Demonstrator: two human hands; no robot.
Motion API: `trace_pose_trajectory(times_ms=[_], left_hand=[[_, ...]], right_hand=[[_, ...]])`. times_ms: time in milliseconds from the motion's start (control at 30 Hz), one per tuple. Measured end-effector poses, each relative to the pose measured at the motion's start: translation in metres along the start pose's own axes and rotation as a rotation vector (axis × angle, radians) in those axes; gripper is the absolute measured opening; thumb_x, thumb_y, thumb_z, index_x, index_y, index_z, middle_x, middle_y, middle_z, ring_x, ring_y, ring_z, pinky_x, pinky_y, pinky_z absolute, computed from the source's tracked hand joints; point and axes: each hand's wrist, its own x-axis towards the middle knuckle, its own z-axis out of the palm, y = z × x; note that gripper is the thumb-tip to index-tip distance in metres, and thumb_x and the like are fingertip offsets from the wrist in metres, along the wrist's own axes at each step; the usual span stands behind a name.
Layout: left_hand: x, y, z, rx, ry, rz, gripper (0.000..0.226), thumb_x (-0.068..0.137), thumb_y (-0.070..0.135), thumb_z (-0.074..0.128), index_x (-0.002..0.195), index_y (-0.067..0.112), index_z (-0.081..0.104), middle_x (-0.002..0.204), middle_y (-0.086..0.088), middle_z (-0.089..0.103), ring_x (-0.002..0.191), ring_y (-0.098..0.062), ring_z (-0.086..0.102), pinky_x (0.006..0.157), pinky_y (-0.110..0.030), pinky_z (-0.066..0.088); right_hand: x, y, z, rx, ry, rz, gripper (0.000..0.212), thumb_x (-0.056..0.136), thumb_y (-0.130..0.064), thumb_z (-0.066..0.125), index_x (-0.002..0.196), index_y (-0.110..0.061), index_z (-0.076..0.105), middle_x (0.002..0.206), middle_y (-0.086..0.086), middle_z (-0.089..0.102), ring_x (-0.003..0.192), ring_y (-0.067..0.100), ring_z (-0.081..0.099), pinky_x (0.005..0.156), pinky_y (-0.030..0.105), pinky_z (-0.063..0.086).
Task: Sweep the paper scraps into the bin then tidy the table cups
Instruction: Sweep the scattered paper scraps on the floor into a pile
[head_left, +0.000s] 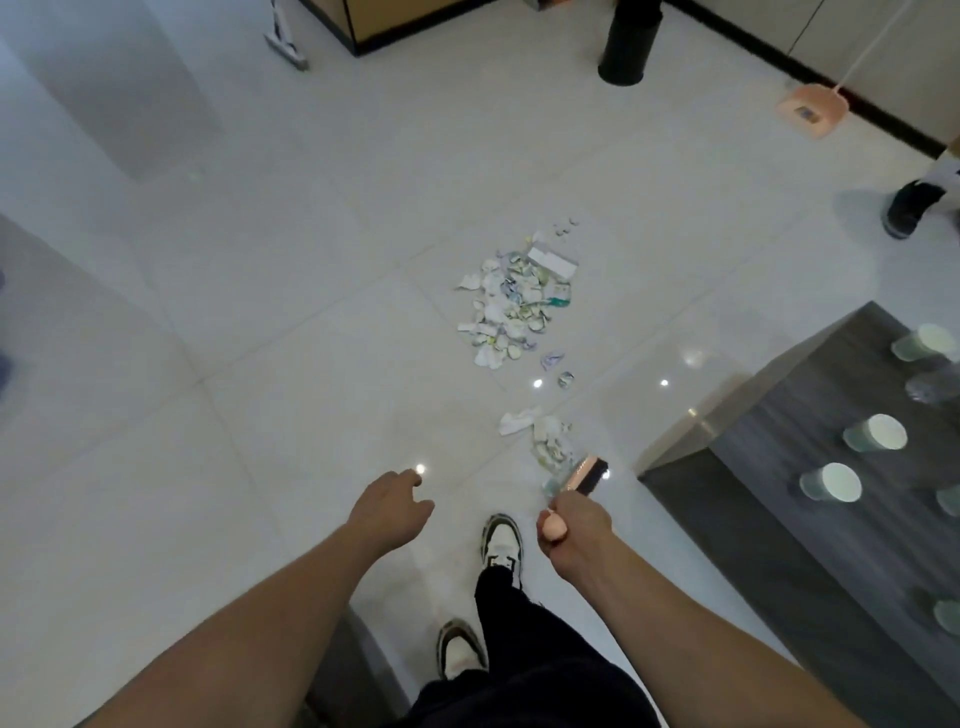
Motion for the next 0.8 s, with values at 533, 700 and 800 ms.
trace_pose_trajectory(times_ms=[533, 700, 800], left_hand=[[0.12, 0.136, -0.094, 0.145, -0.02, 0.136, 0.051, 0.091, 0.04, 0.054, 0.136, 0.017, 0.047, 0.131, -0.008, 0.05, 0.122, -0.023, 0.047, 0.096, -0.03, 0.038], [0.158, 0.166, -0.121, 0.168, -0.036, 0.189, 0.051, 0.092, 0.04, 0.054, 0.137, 0.017, 0.046, 0.132, -0.008, 0.05, 0.122, -0.023, 0.047, 0.096, -0.028, 0.037], [0.189, 0.173, -0.138, 0.169, -0.054, 0.196, 0.052, 0.091, 0.04, 0.054, 0.137, 0.017, 0.046, 0.132, -0.008, 0.05, 0.122, -0.023, 0.047, 0.094, -0.027, 0.036]], right_hand=[[0.036, -0.17, 0.048, 0.293, -0.137, 0.017, 0.011, 0.094, 0.001, 0.05, 0.088, -0.008, 0.045, 0.07, 0.007, 0.044, 0.041, 0.012, 0.045, 0.03, 0.016, 0.037], [0.044, -0.196, 0.077, 0.164, -0.006, -0.053, 0.015, 0.09, 0.007, 0.048, 0.08, -0.003, 0.052, 0.064, 0.01, 0.045, 0.038, 0.016, 0.042, 0.034, 0.017, 0.036], [0.059, -0.212, 0.093, 0.108, 0.011, -0.029, 0.015, 0.09, 0.007, 0.05, 0.08, -0.003, 0.054, 0.066, 0.01, 0.047, 0.037, 0.016, 0.044, 0.035, 0.017, 0.039]])
